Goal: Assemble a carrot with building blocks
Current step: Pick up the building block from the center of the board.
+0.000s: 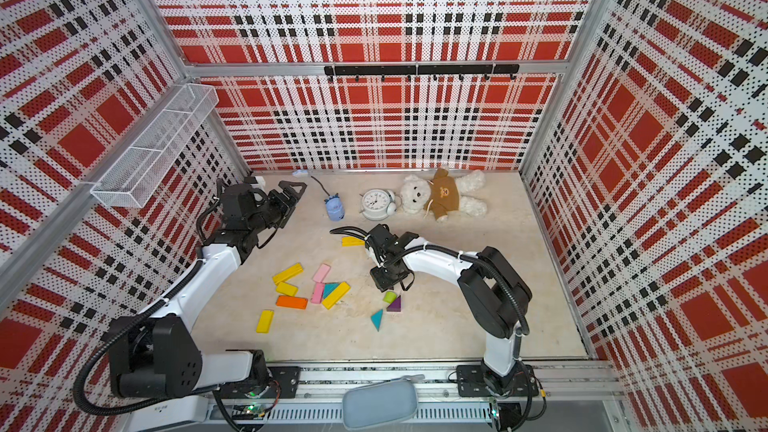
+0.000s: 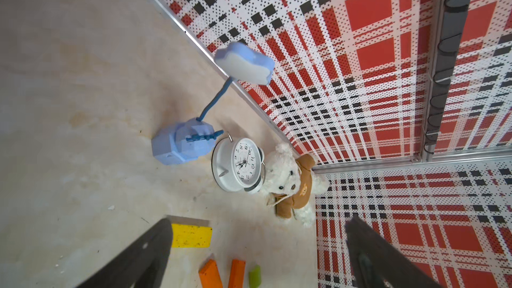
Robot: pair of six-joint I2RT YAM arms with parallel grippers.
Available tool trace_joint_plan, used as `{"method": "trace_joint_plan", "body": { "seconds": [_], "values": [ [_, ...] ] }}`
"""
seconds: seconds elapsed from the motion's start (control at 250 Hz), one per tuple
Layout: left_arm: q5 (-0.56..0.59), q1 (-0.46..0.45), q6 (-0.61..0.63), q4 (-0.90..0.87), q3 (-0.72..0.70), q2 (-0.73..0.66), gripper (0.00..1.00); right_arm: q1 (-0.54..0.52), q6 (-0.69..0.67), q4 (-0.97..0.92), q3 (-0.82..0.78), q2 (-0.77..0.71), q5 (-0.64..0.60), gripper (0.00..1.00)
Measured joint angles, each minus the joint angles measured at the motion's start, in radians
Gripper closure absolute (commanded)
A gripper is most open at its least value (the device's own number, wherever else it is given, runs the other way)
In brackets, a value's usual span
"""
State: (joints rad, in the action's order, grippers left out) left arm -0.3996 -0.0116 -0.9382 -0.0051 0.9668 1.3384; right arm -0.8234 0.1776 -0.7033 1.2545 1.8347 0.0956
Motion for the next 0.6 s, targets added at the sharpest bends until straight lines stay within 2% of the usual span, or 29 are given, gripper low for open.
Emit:
{"method": "trace_joint_plan", "body": {
  "seconds": [0.432,0.596],
  "values": [
    [-0.068,-0.003,-0.039,0.092,0.000,0.013,0.00,-0.013,-0.032,0.017,0.011,0.043,-0.082,0.54],
    [-0.076,-0.011,-0.045,0.105,0.000,0.024,0.00,-0.019,-0.034,0.030,0.011,0.063,-0.086,0.64]
  ]
}}
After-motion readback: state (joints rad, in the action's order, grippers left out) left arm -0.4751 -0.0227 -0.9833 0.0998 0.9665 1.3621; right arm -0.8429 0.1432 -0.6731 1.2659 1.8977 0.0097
